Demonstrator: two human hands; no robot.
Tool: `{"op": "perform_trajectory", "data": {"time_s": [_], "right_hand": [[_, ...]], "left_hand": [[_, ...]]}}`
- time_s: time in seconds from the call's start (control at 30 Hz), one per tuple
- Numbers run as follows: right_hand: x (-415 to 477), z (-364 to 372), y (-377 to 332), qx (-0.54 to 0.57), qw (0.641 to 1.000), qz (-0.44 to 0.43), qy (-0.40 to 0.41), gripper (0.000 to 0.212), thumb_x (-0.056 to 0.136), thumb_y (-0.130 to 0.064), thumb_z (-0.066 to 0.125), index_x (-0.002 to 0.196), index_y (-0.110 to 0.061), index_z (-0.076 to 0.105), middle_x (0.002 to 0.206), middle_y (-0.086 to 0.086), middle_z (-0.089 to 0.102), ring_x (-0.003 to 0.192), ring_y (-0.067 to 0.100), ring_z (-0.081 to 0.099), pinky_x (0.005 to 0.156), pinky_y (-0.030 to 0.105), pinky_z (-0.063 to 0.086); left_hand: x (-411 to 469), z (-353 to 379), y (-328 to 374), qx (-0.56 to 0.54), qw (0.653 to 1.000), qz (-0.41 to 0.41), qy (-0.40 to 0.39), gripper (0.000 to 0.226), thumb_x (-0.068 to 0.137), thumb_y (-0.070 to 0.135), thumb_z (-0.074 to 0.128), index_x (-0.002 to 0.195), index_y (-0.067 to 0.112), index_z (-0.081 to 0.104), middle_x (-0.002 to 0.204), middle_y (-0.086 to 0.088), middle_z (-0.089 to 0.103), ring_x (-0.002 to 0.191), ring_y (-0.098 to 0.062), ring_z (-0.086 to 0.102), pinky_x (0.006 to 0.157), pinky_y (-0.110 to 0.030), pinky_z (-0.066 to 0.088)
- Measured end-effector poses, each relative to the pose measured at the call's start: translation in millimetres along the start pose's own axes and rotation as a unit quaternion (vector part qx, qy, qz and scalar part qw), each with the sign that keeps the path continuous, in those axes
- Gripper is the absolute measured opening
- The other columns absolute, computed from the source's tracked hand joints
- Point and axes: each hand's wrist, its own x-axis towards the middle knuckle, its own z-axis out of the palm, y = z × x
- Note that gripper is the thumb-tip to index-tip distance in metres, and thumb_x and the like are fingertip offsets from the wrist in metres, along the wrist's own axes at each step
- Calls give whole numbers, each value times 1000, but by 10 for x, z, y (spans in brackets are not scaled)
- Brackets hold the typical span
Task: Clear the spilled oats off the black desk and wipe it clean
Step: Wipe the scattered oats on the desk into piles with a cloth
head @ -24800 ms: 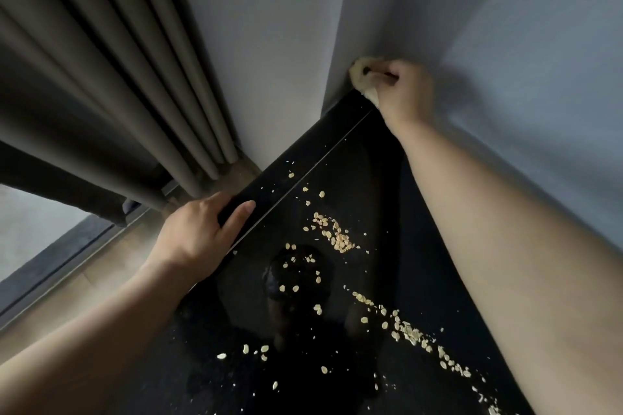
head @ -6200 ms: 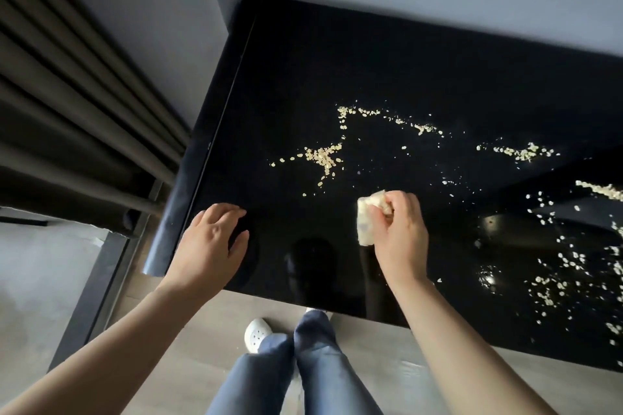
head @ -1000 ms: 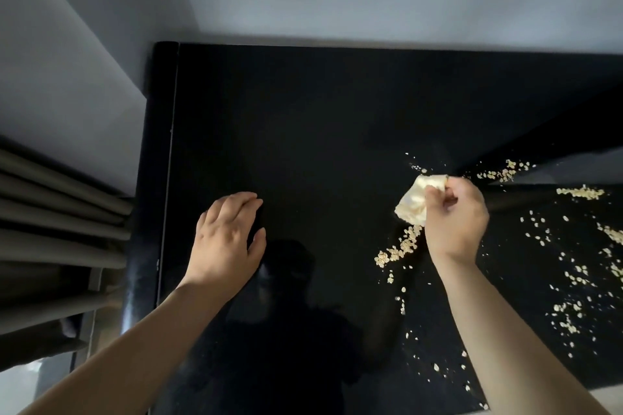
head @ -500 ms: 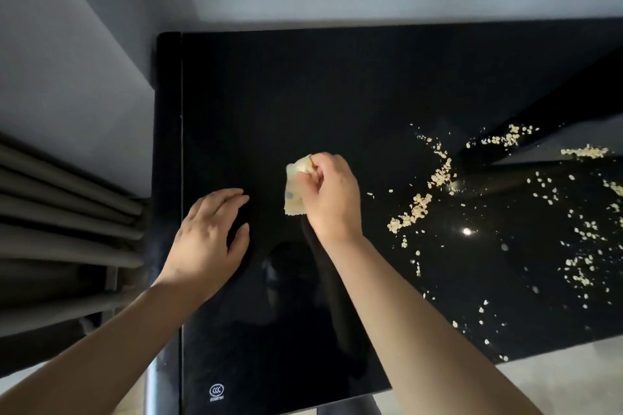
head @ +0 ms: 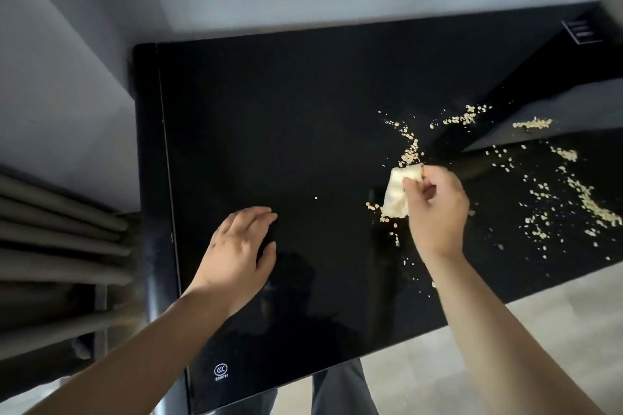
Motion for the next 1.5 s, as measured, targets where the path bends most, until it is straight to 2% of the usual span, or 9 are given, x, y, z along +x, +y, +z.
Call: {"op": "perform_trajectory", "data": {"time_s": [0.2, 0.3, 0.37, 0.47, 0.73, 0.9, 0.97, 1.3, 1.5], "right_hand": [[-517, 435, -651, 89, 988, -74, -105, 9, 86, -10, 65, 96, -8, 63, 89, -1, 54, 72, 11, 52, 66, 18, 43], [-585, 734, -741, 76, 983, -89, -144, 9, 88, -15, 64, 95, -9, 63, 88, -4, 52, 68, 3, 46, 61, 9, 38], [-537, 829, -694, 46, 982, -92, -158, 8, 88, -15, 63, 94, -10, 62, 88, -2, 54, 70, 7, 49, 61, 13, 39], [-378, 767, -545, 6, 985, -78, -157, 9, 86, -13, 61, 95, -10, 62, 91, 1, 55, 73, 12, 49, 65, 21, 38], [76, 19, 257, -87, 994, 29, -58, 12, 88, -10, 61, 100, -9, 64, 94, 6, 52, 77, 15, 44, 68, 21, 32], [-99, -275, 220, -19, 999, 15, -29, 9, 88, -11, 63, 97, -9, 63, 88, 1, 52, 69, 7, 47, 66, 19, 38], [-341, -313, 68, 20, 999, 2, -42, 7, 88, -10, 63, 95, -11, 63, 86, -1, 53, 72, 3, 51, 66, 11, 38], [-833, 414, -559, 85, 981, -41, -169, 4, 89, -14, 58, 92, -13, 61, 88, -9, 46, 68, 4, 43, 59, 9, 35], [-592, 282, -137, 25, 993, 0, -114, 8, 82, -8, 60, 88, -13, 62, 88, -3, 49, 73, 11, 46, 63, 21, 34]], "left_hand": [[-62, -12, -34, 21, 1000, -19, -2, 44, 86, 17, 65, 129, 11, 57, 130, -2, 54, 124, -24, 48, 103, -37, 37], [-130, -40, -101, 31, 999, -30, 7, 42, 89, 23, 59, 129, 12, 57, 131, 0, 53, 123, -21, 46, 103, -35, 35], [-169, -60, -136, 37, 999, -31, 5, 45, 87, 30, 52, 128, 13, 57, 130, 1, 53, 122, -20, 45, 102, -35, 35], [-189, -57, -165, 34, 999, -30, 7, 43, 87, 27, 55, 127, 11, 58, 129, 0, 54, 120, -21, 47, 102, -36, 37], [-77, 41, 60, 16, 1000, -4, -10, 44, 86, 18, 64, 129, 11, 57, 132, 0, 52, 125, -22, 46, 102, -37, 40], [28, 116, 226, 20, 999, 27, -26, 44, 86, 18, 64, 129, 10, 57, 131, -2, 53, 125, -22, 46, 98, -32, 38], [54, 146, 253, 26, 998, 31, -39, 44, 87, 18, 63, 130, 10, 56, 132, -2, 52, 126, -22, 46, 99, -33, 38], [-30, 12, 93, 51, 997, -20, -48, 46, 89, 21, 60, 133, 11, 52, 136, 0, 49, 128, -21, 41, 103, -31, 34], [-82, -27, 56, 54, 997, -2, -60, 45, 88, 20, 62, 131, 11, 55, 134, 1, 51, 127, -20, 43, 101, -30, 35]]}}
